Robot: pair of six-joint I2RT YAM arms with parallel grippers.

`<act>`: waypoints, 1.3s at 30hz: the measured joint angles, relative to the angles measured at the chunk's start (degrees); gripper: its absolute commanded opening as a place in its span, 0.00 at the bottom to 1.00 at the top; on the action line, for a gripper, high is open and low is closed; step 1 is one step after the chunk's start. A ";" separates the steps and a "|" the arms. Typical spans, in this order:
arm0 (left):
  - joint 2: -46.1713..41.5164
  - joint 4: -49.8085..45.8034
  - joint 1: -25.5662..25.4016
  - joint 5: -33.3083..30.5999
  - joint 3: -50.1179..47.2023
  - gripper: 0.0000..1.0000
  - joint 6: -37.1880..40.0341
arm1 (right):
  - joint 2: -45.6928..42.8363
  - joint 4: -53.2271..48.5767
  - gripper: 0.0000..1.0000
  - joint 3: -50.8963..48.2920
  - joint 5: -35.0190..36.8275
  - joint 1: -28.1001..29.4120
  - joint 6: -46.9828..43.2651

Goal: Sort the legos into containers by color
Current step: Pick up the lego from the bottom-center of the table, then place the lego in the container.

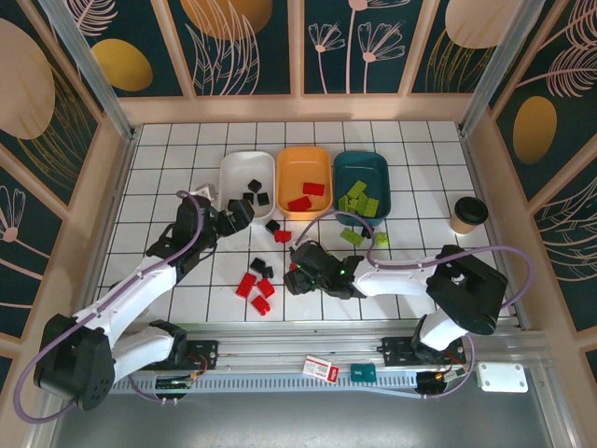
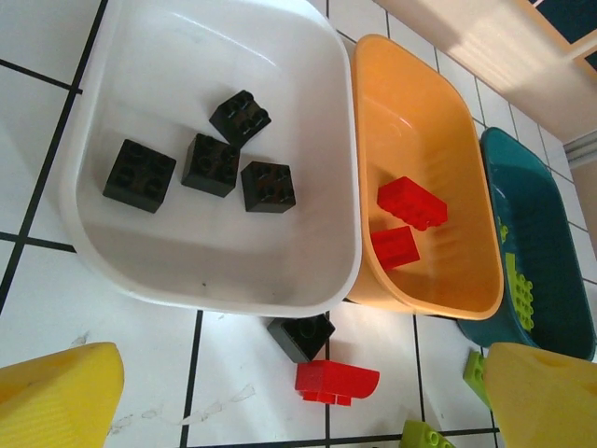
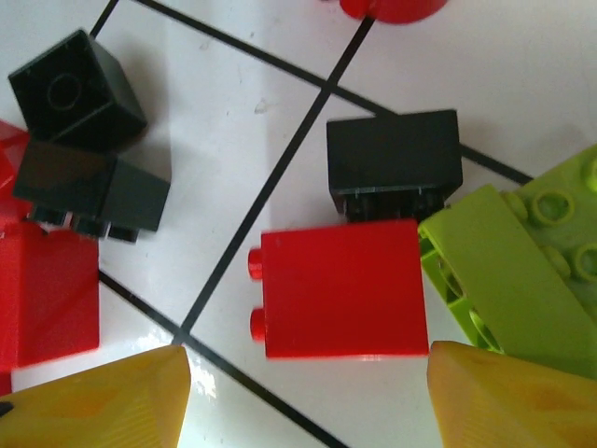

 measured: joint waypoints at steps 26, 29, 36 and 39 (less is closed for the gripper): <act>-4.66 -1.60 0.00 -0.31 -5.62 0.98 -0.85 | -8.39 -0.55 0.25 1.22 -0.92 -1.20 -1.75; -4.66 -1.70 0.00 0.00 -6.88 0.99 -0.94 | -13.22 1.40 0.24 1.53 -4.09 -5.73 -2.23; -6.49 -1.75 0.00 0.09 -8.50 0.98 -1.49 | -8.15 4.66 0.23 10.58 -5.99 -19.02 -3.26; -7.43 -1.75 0.00 0.09 -8.98 0.98 -1.75 | -0.28 5.29 0.23 17.29 -5.86 -21.92 -3.74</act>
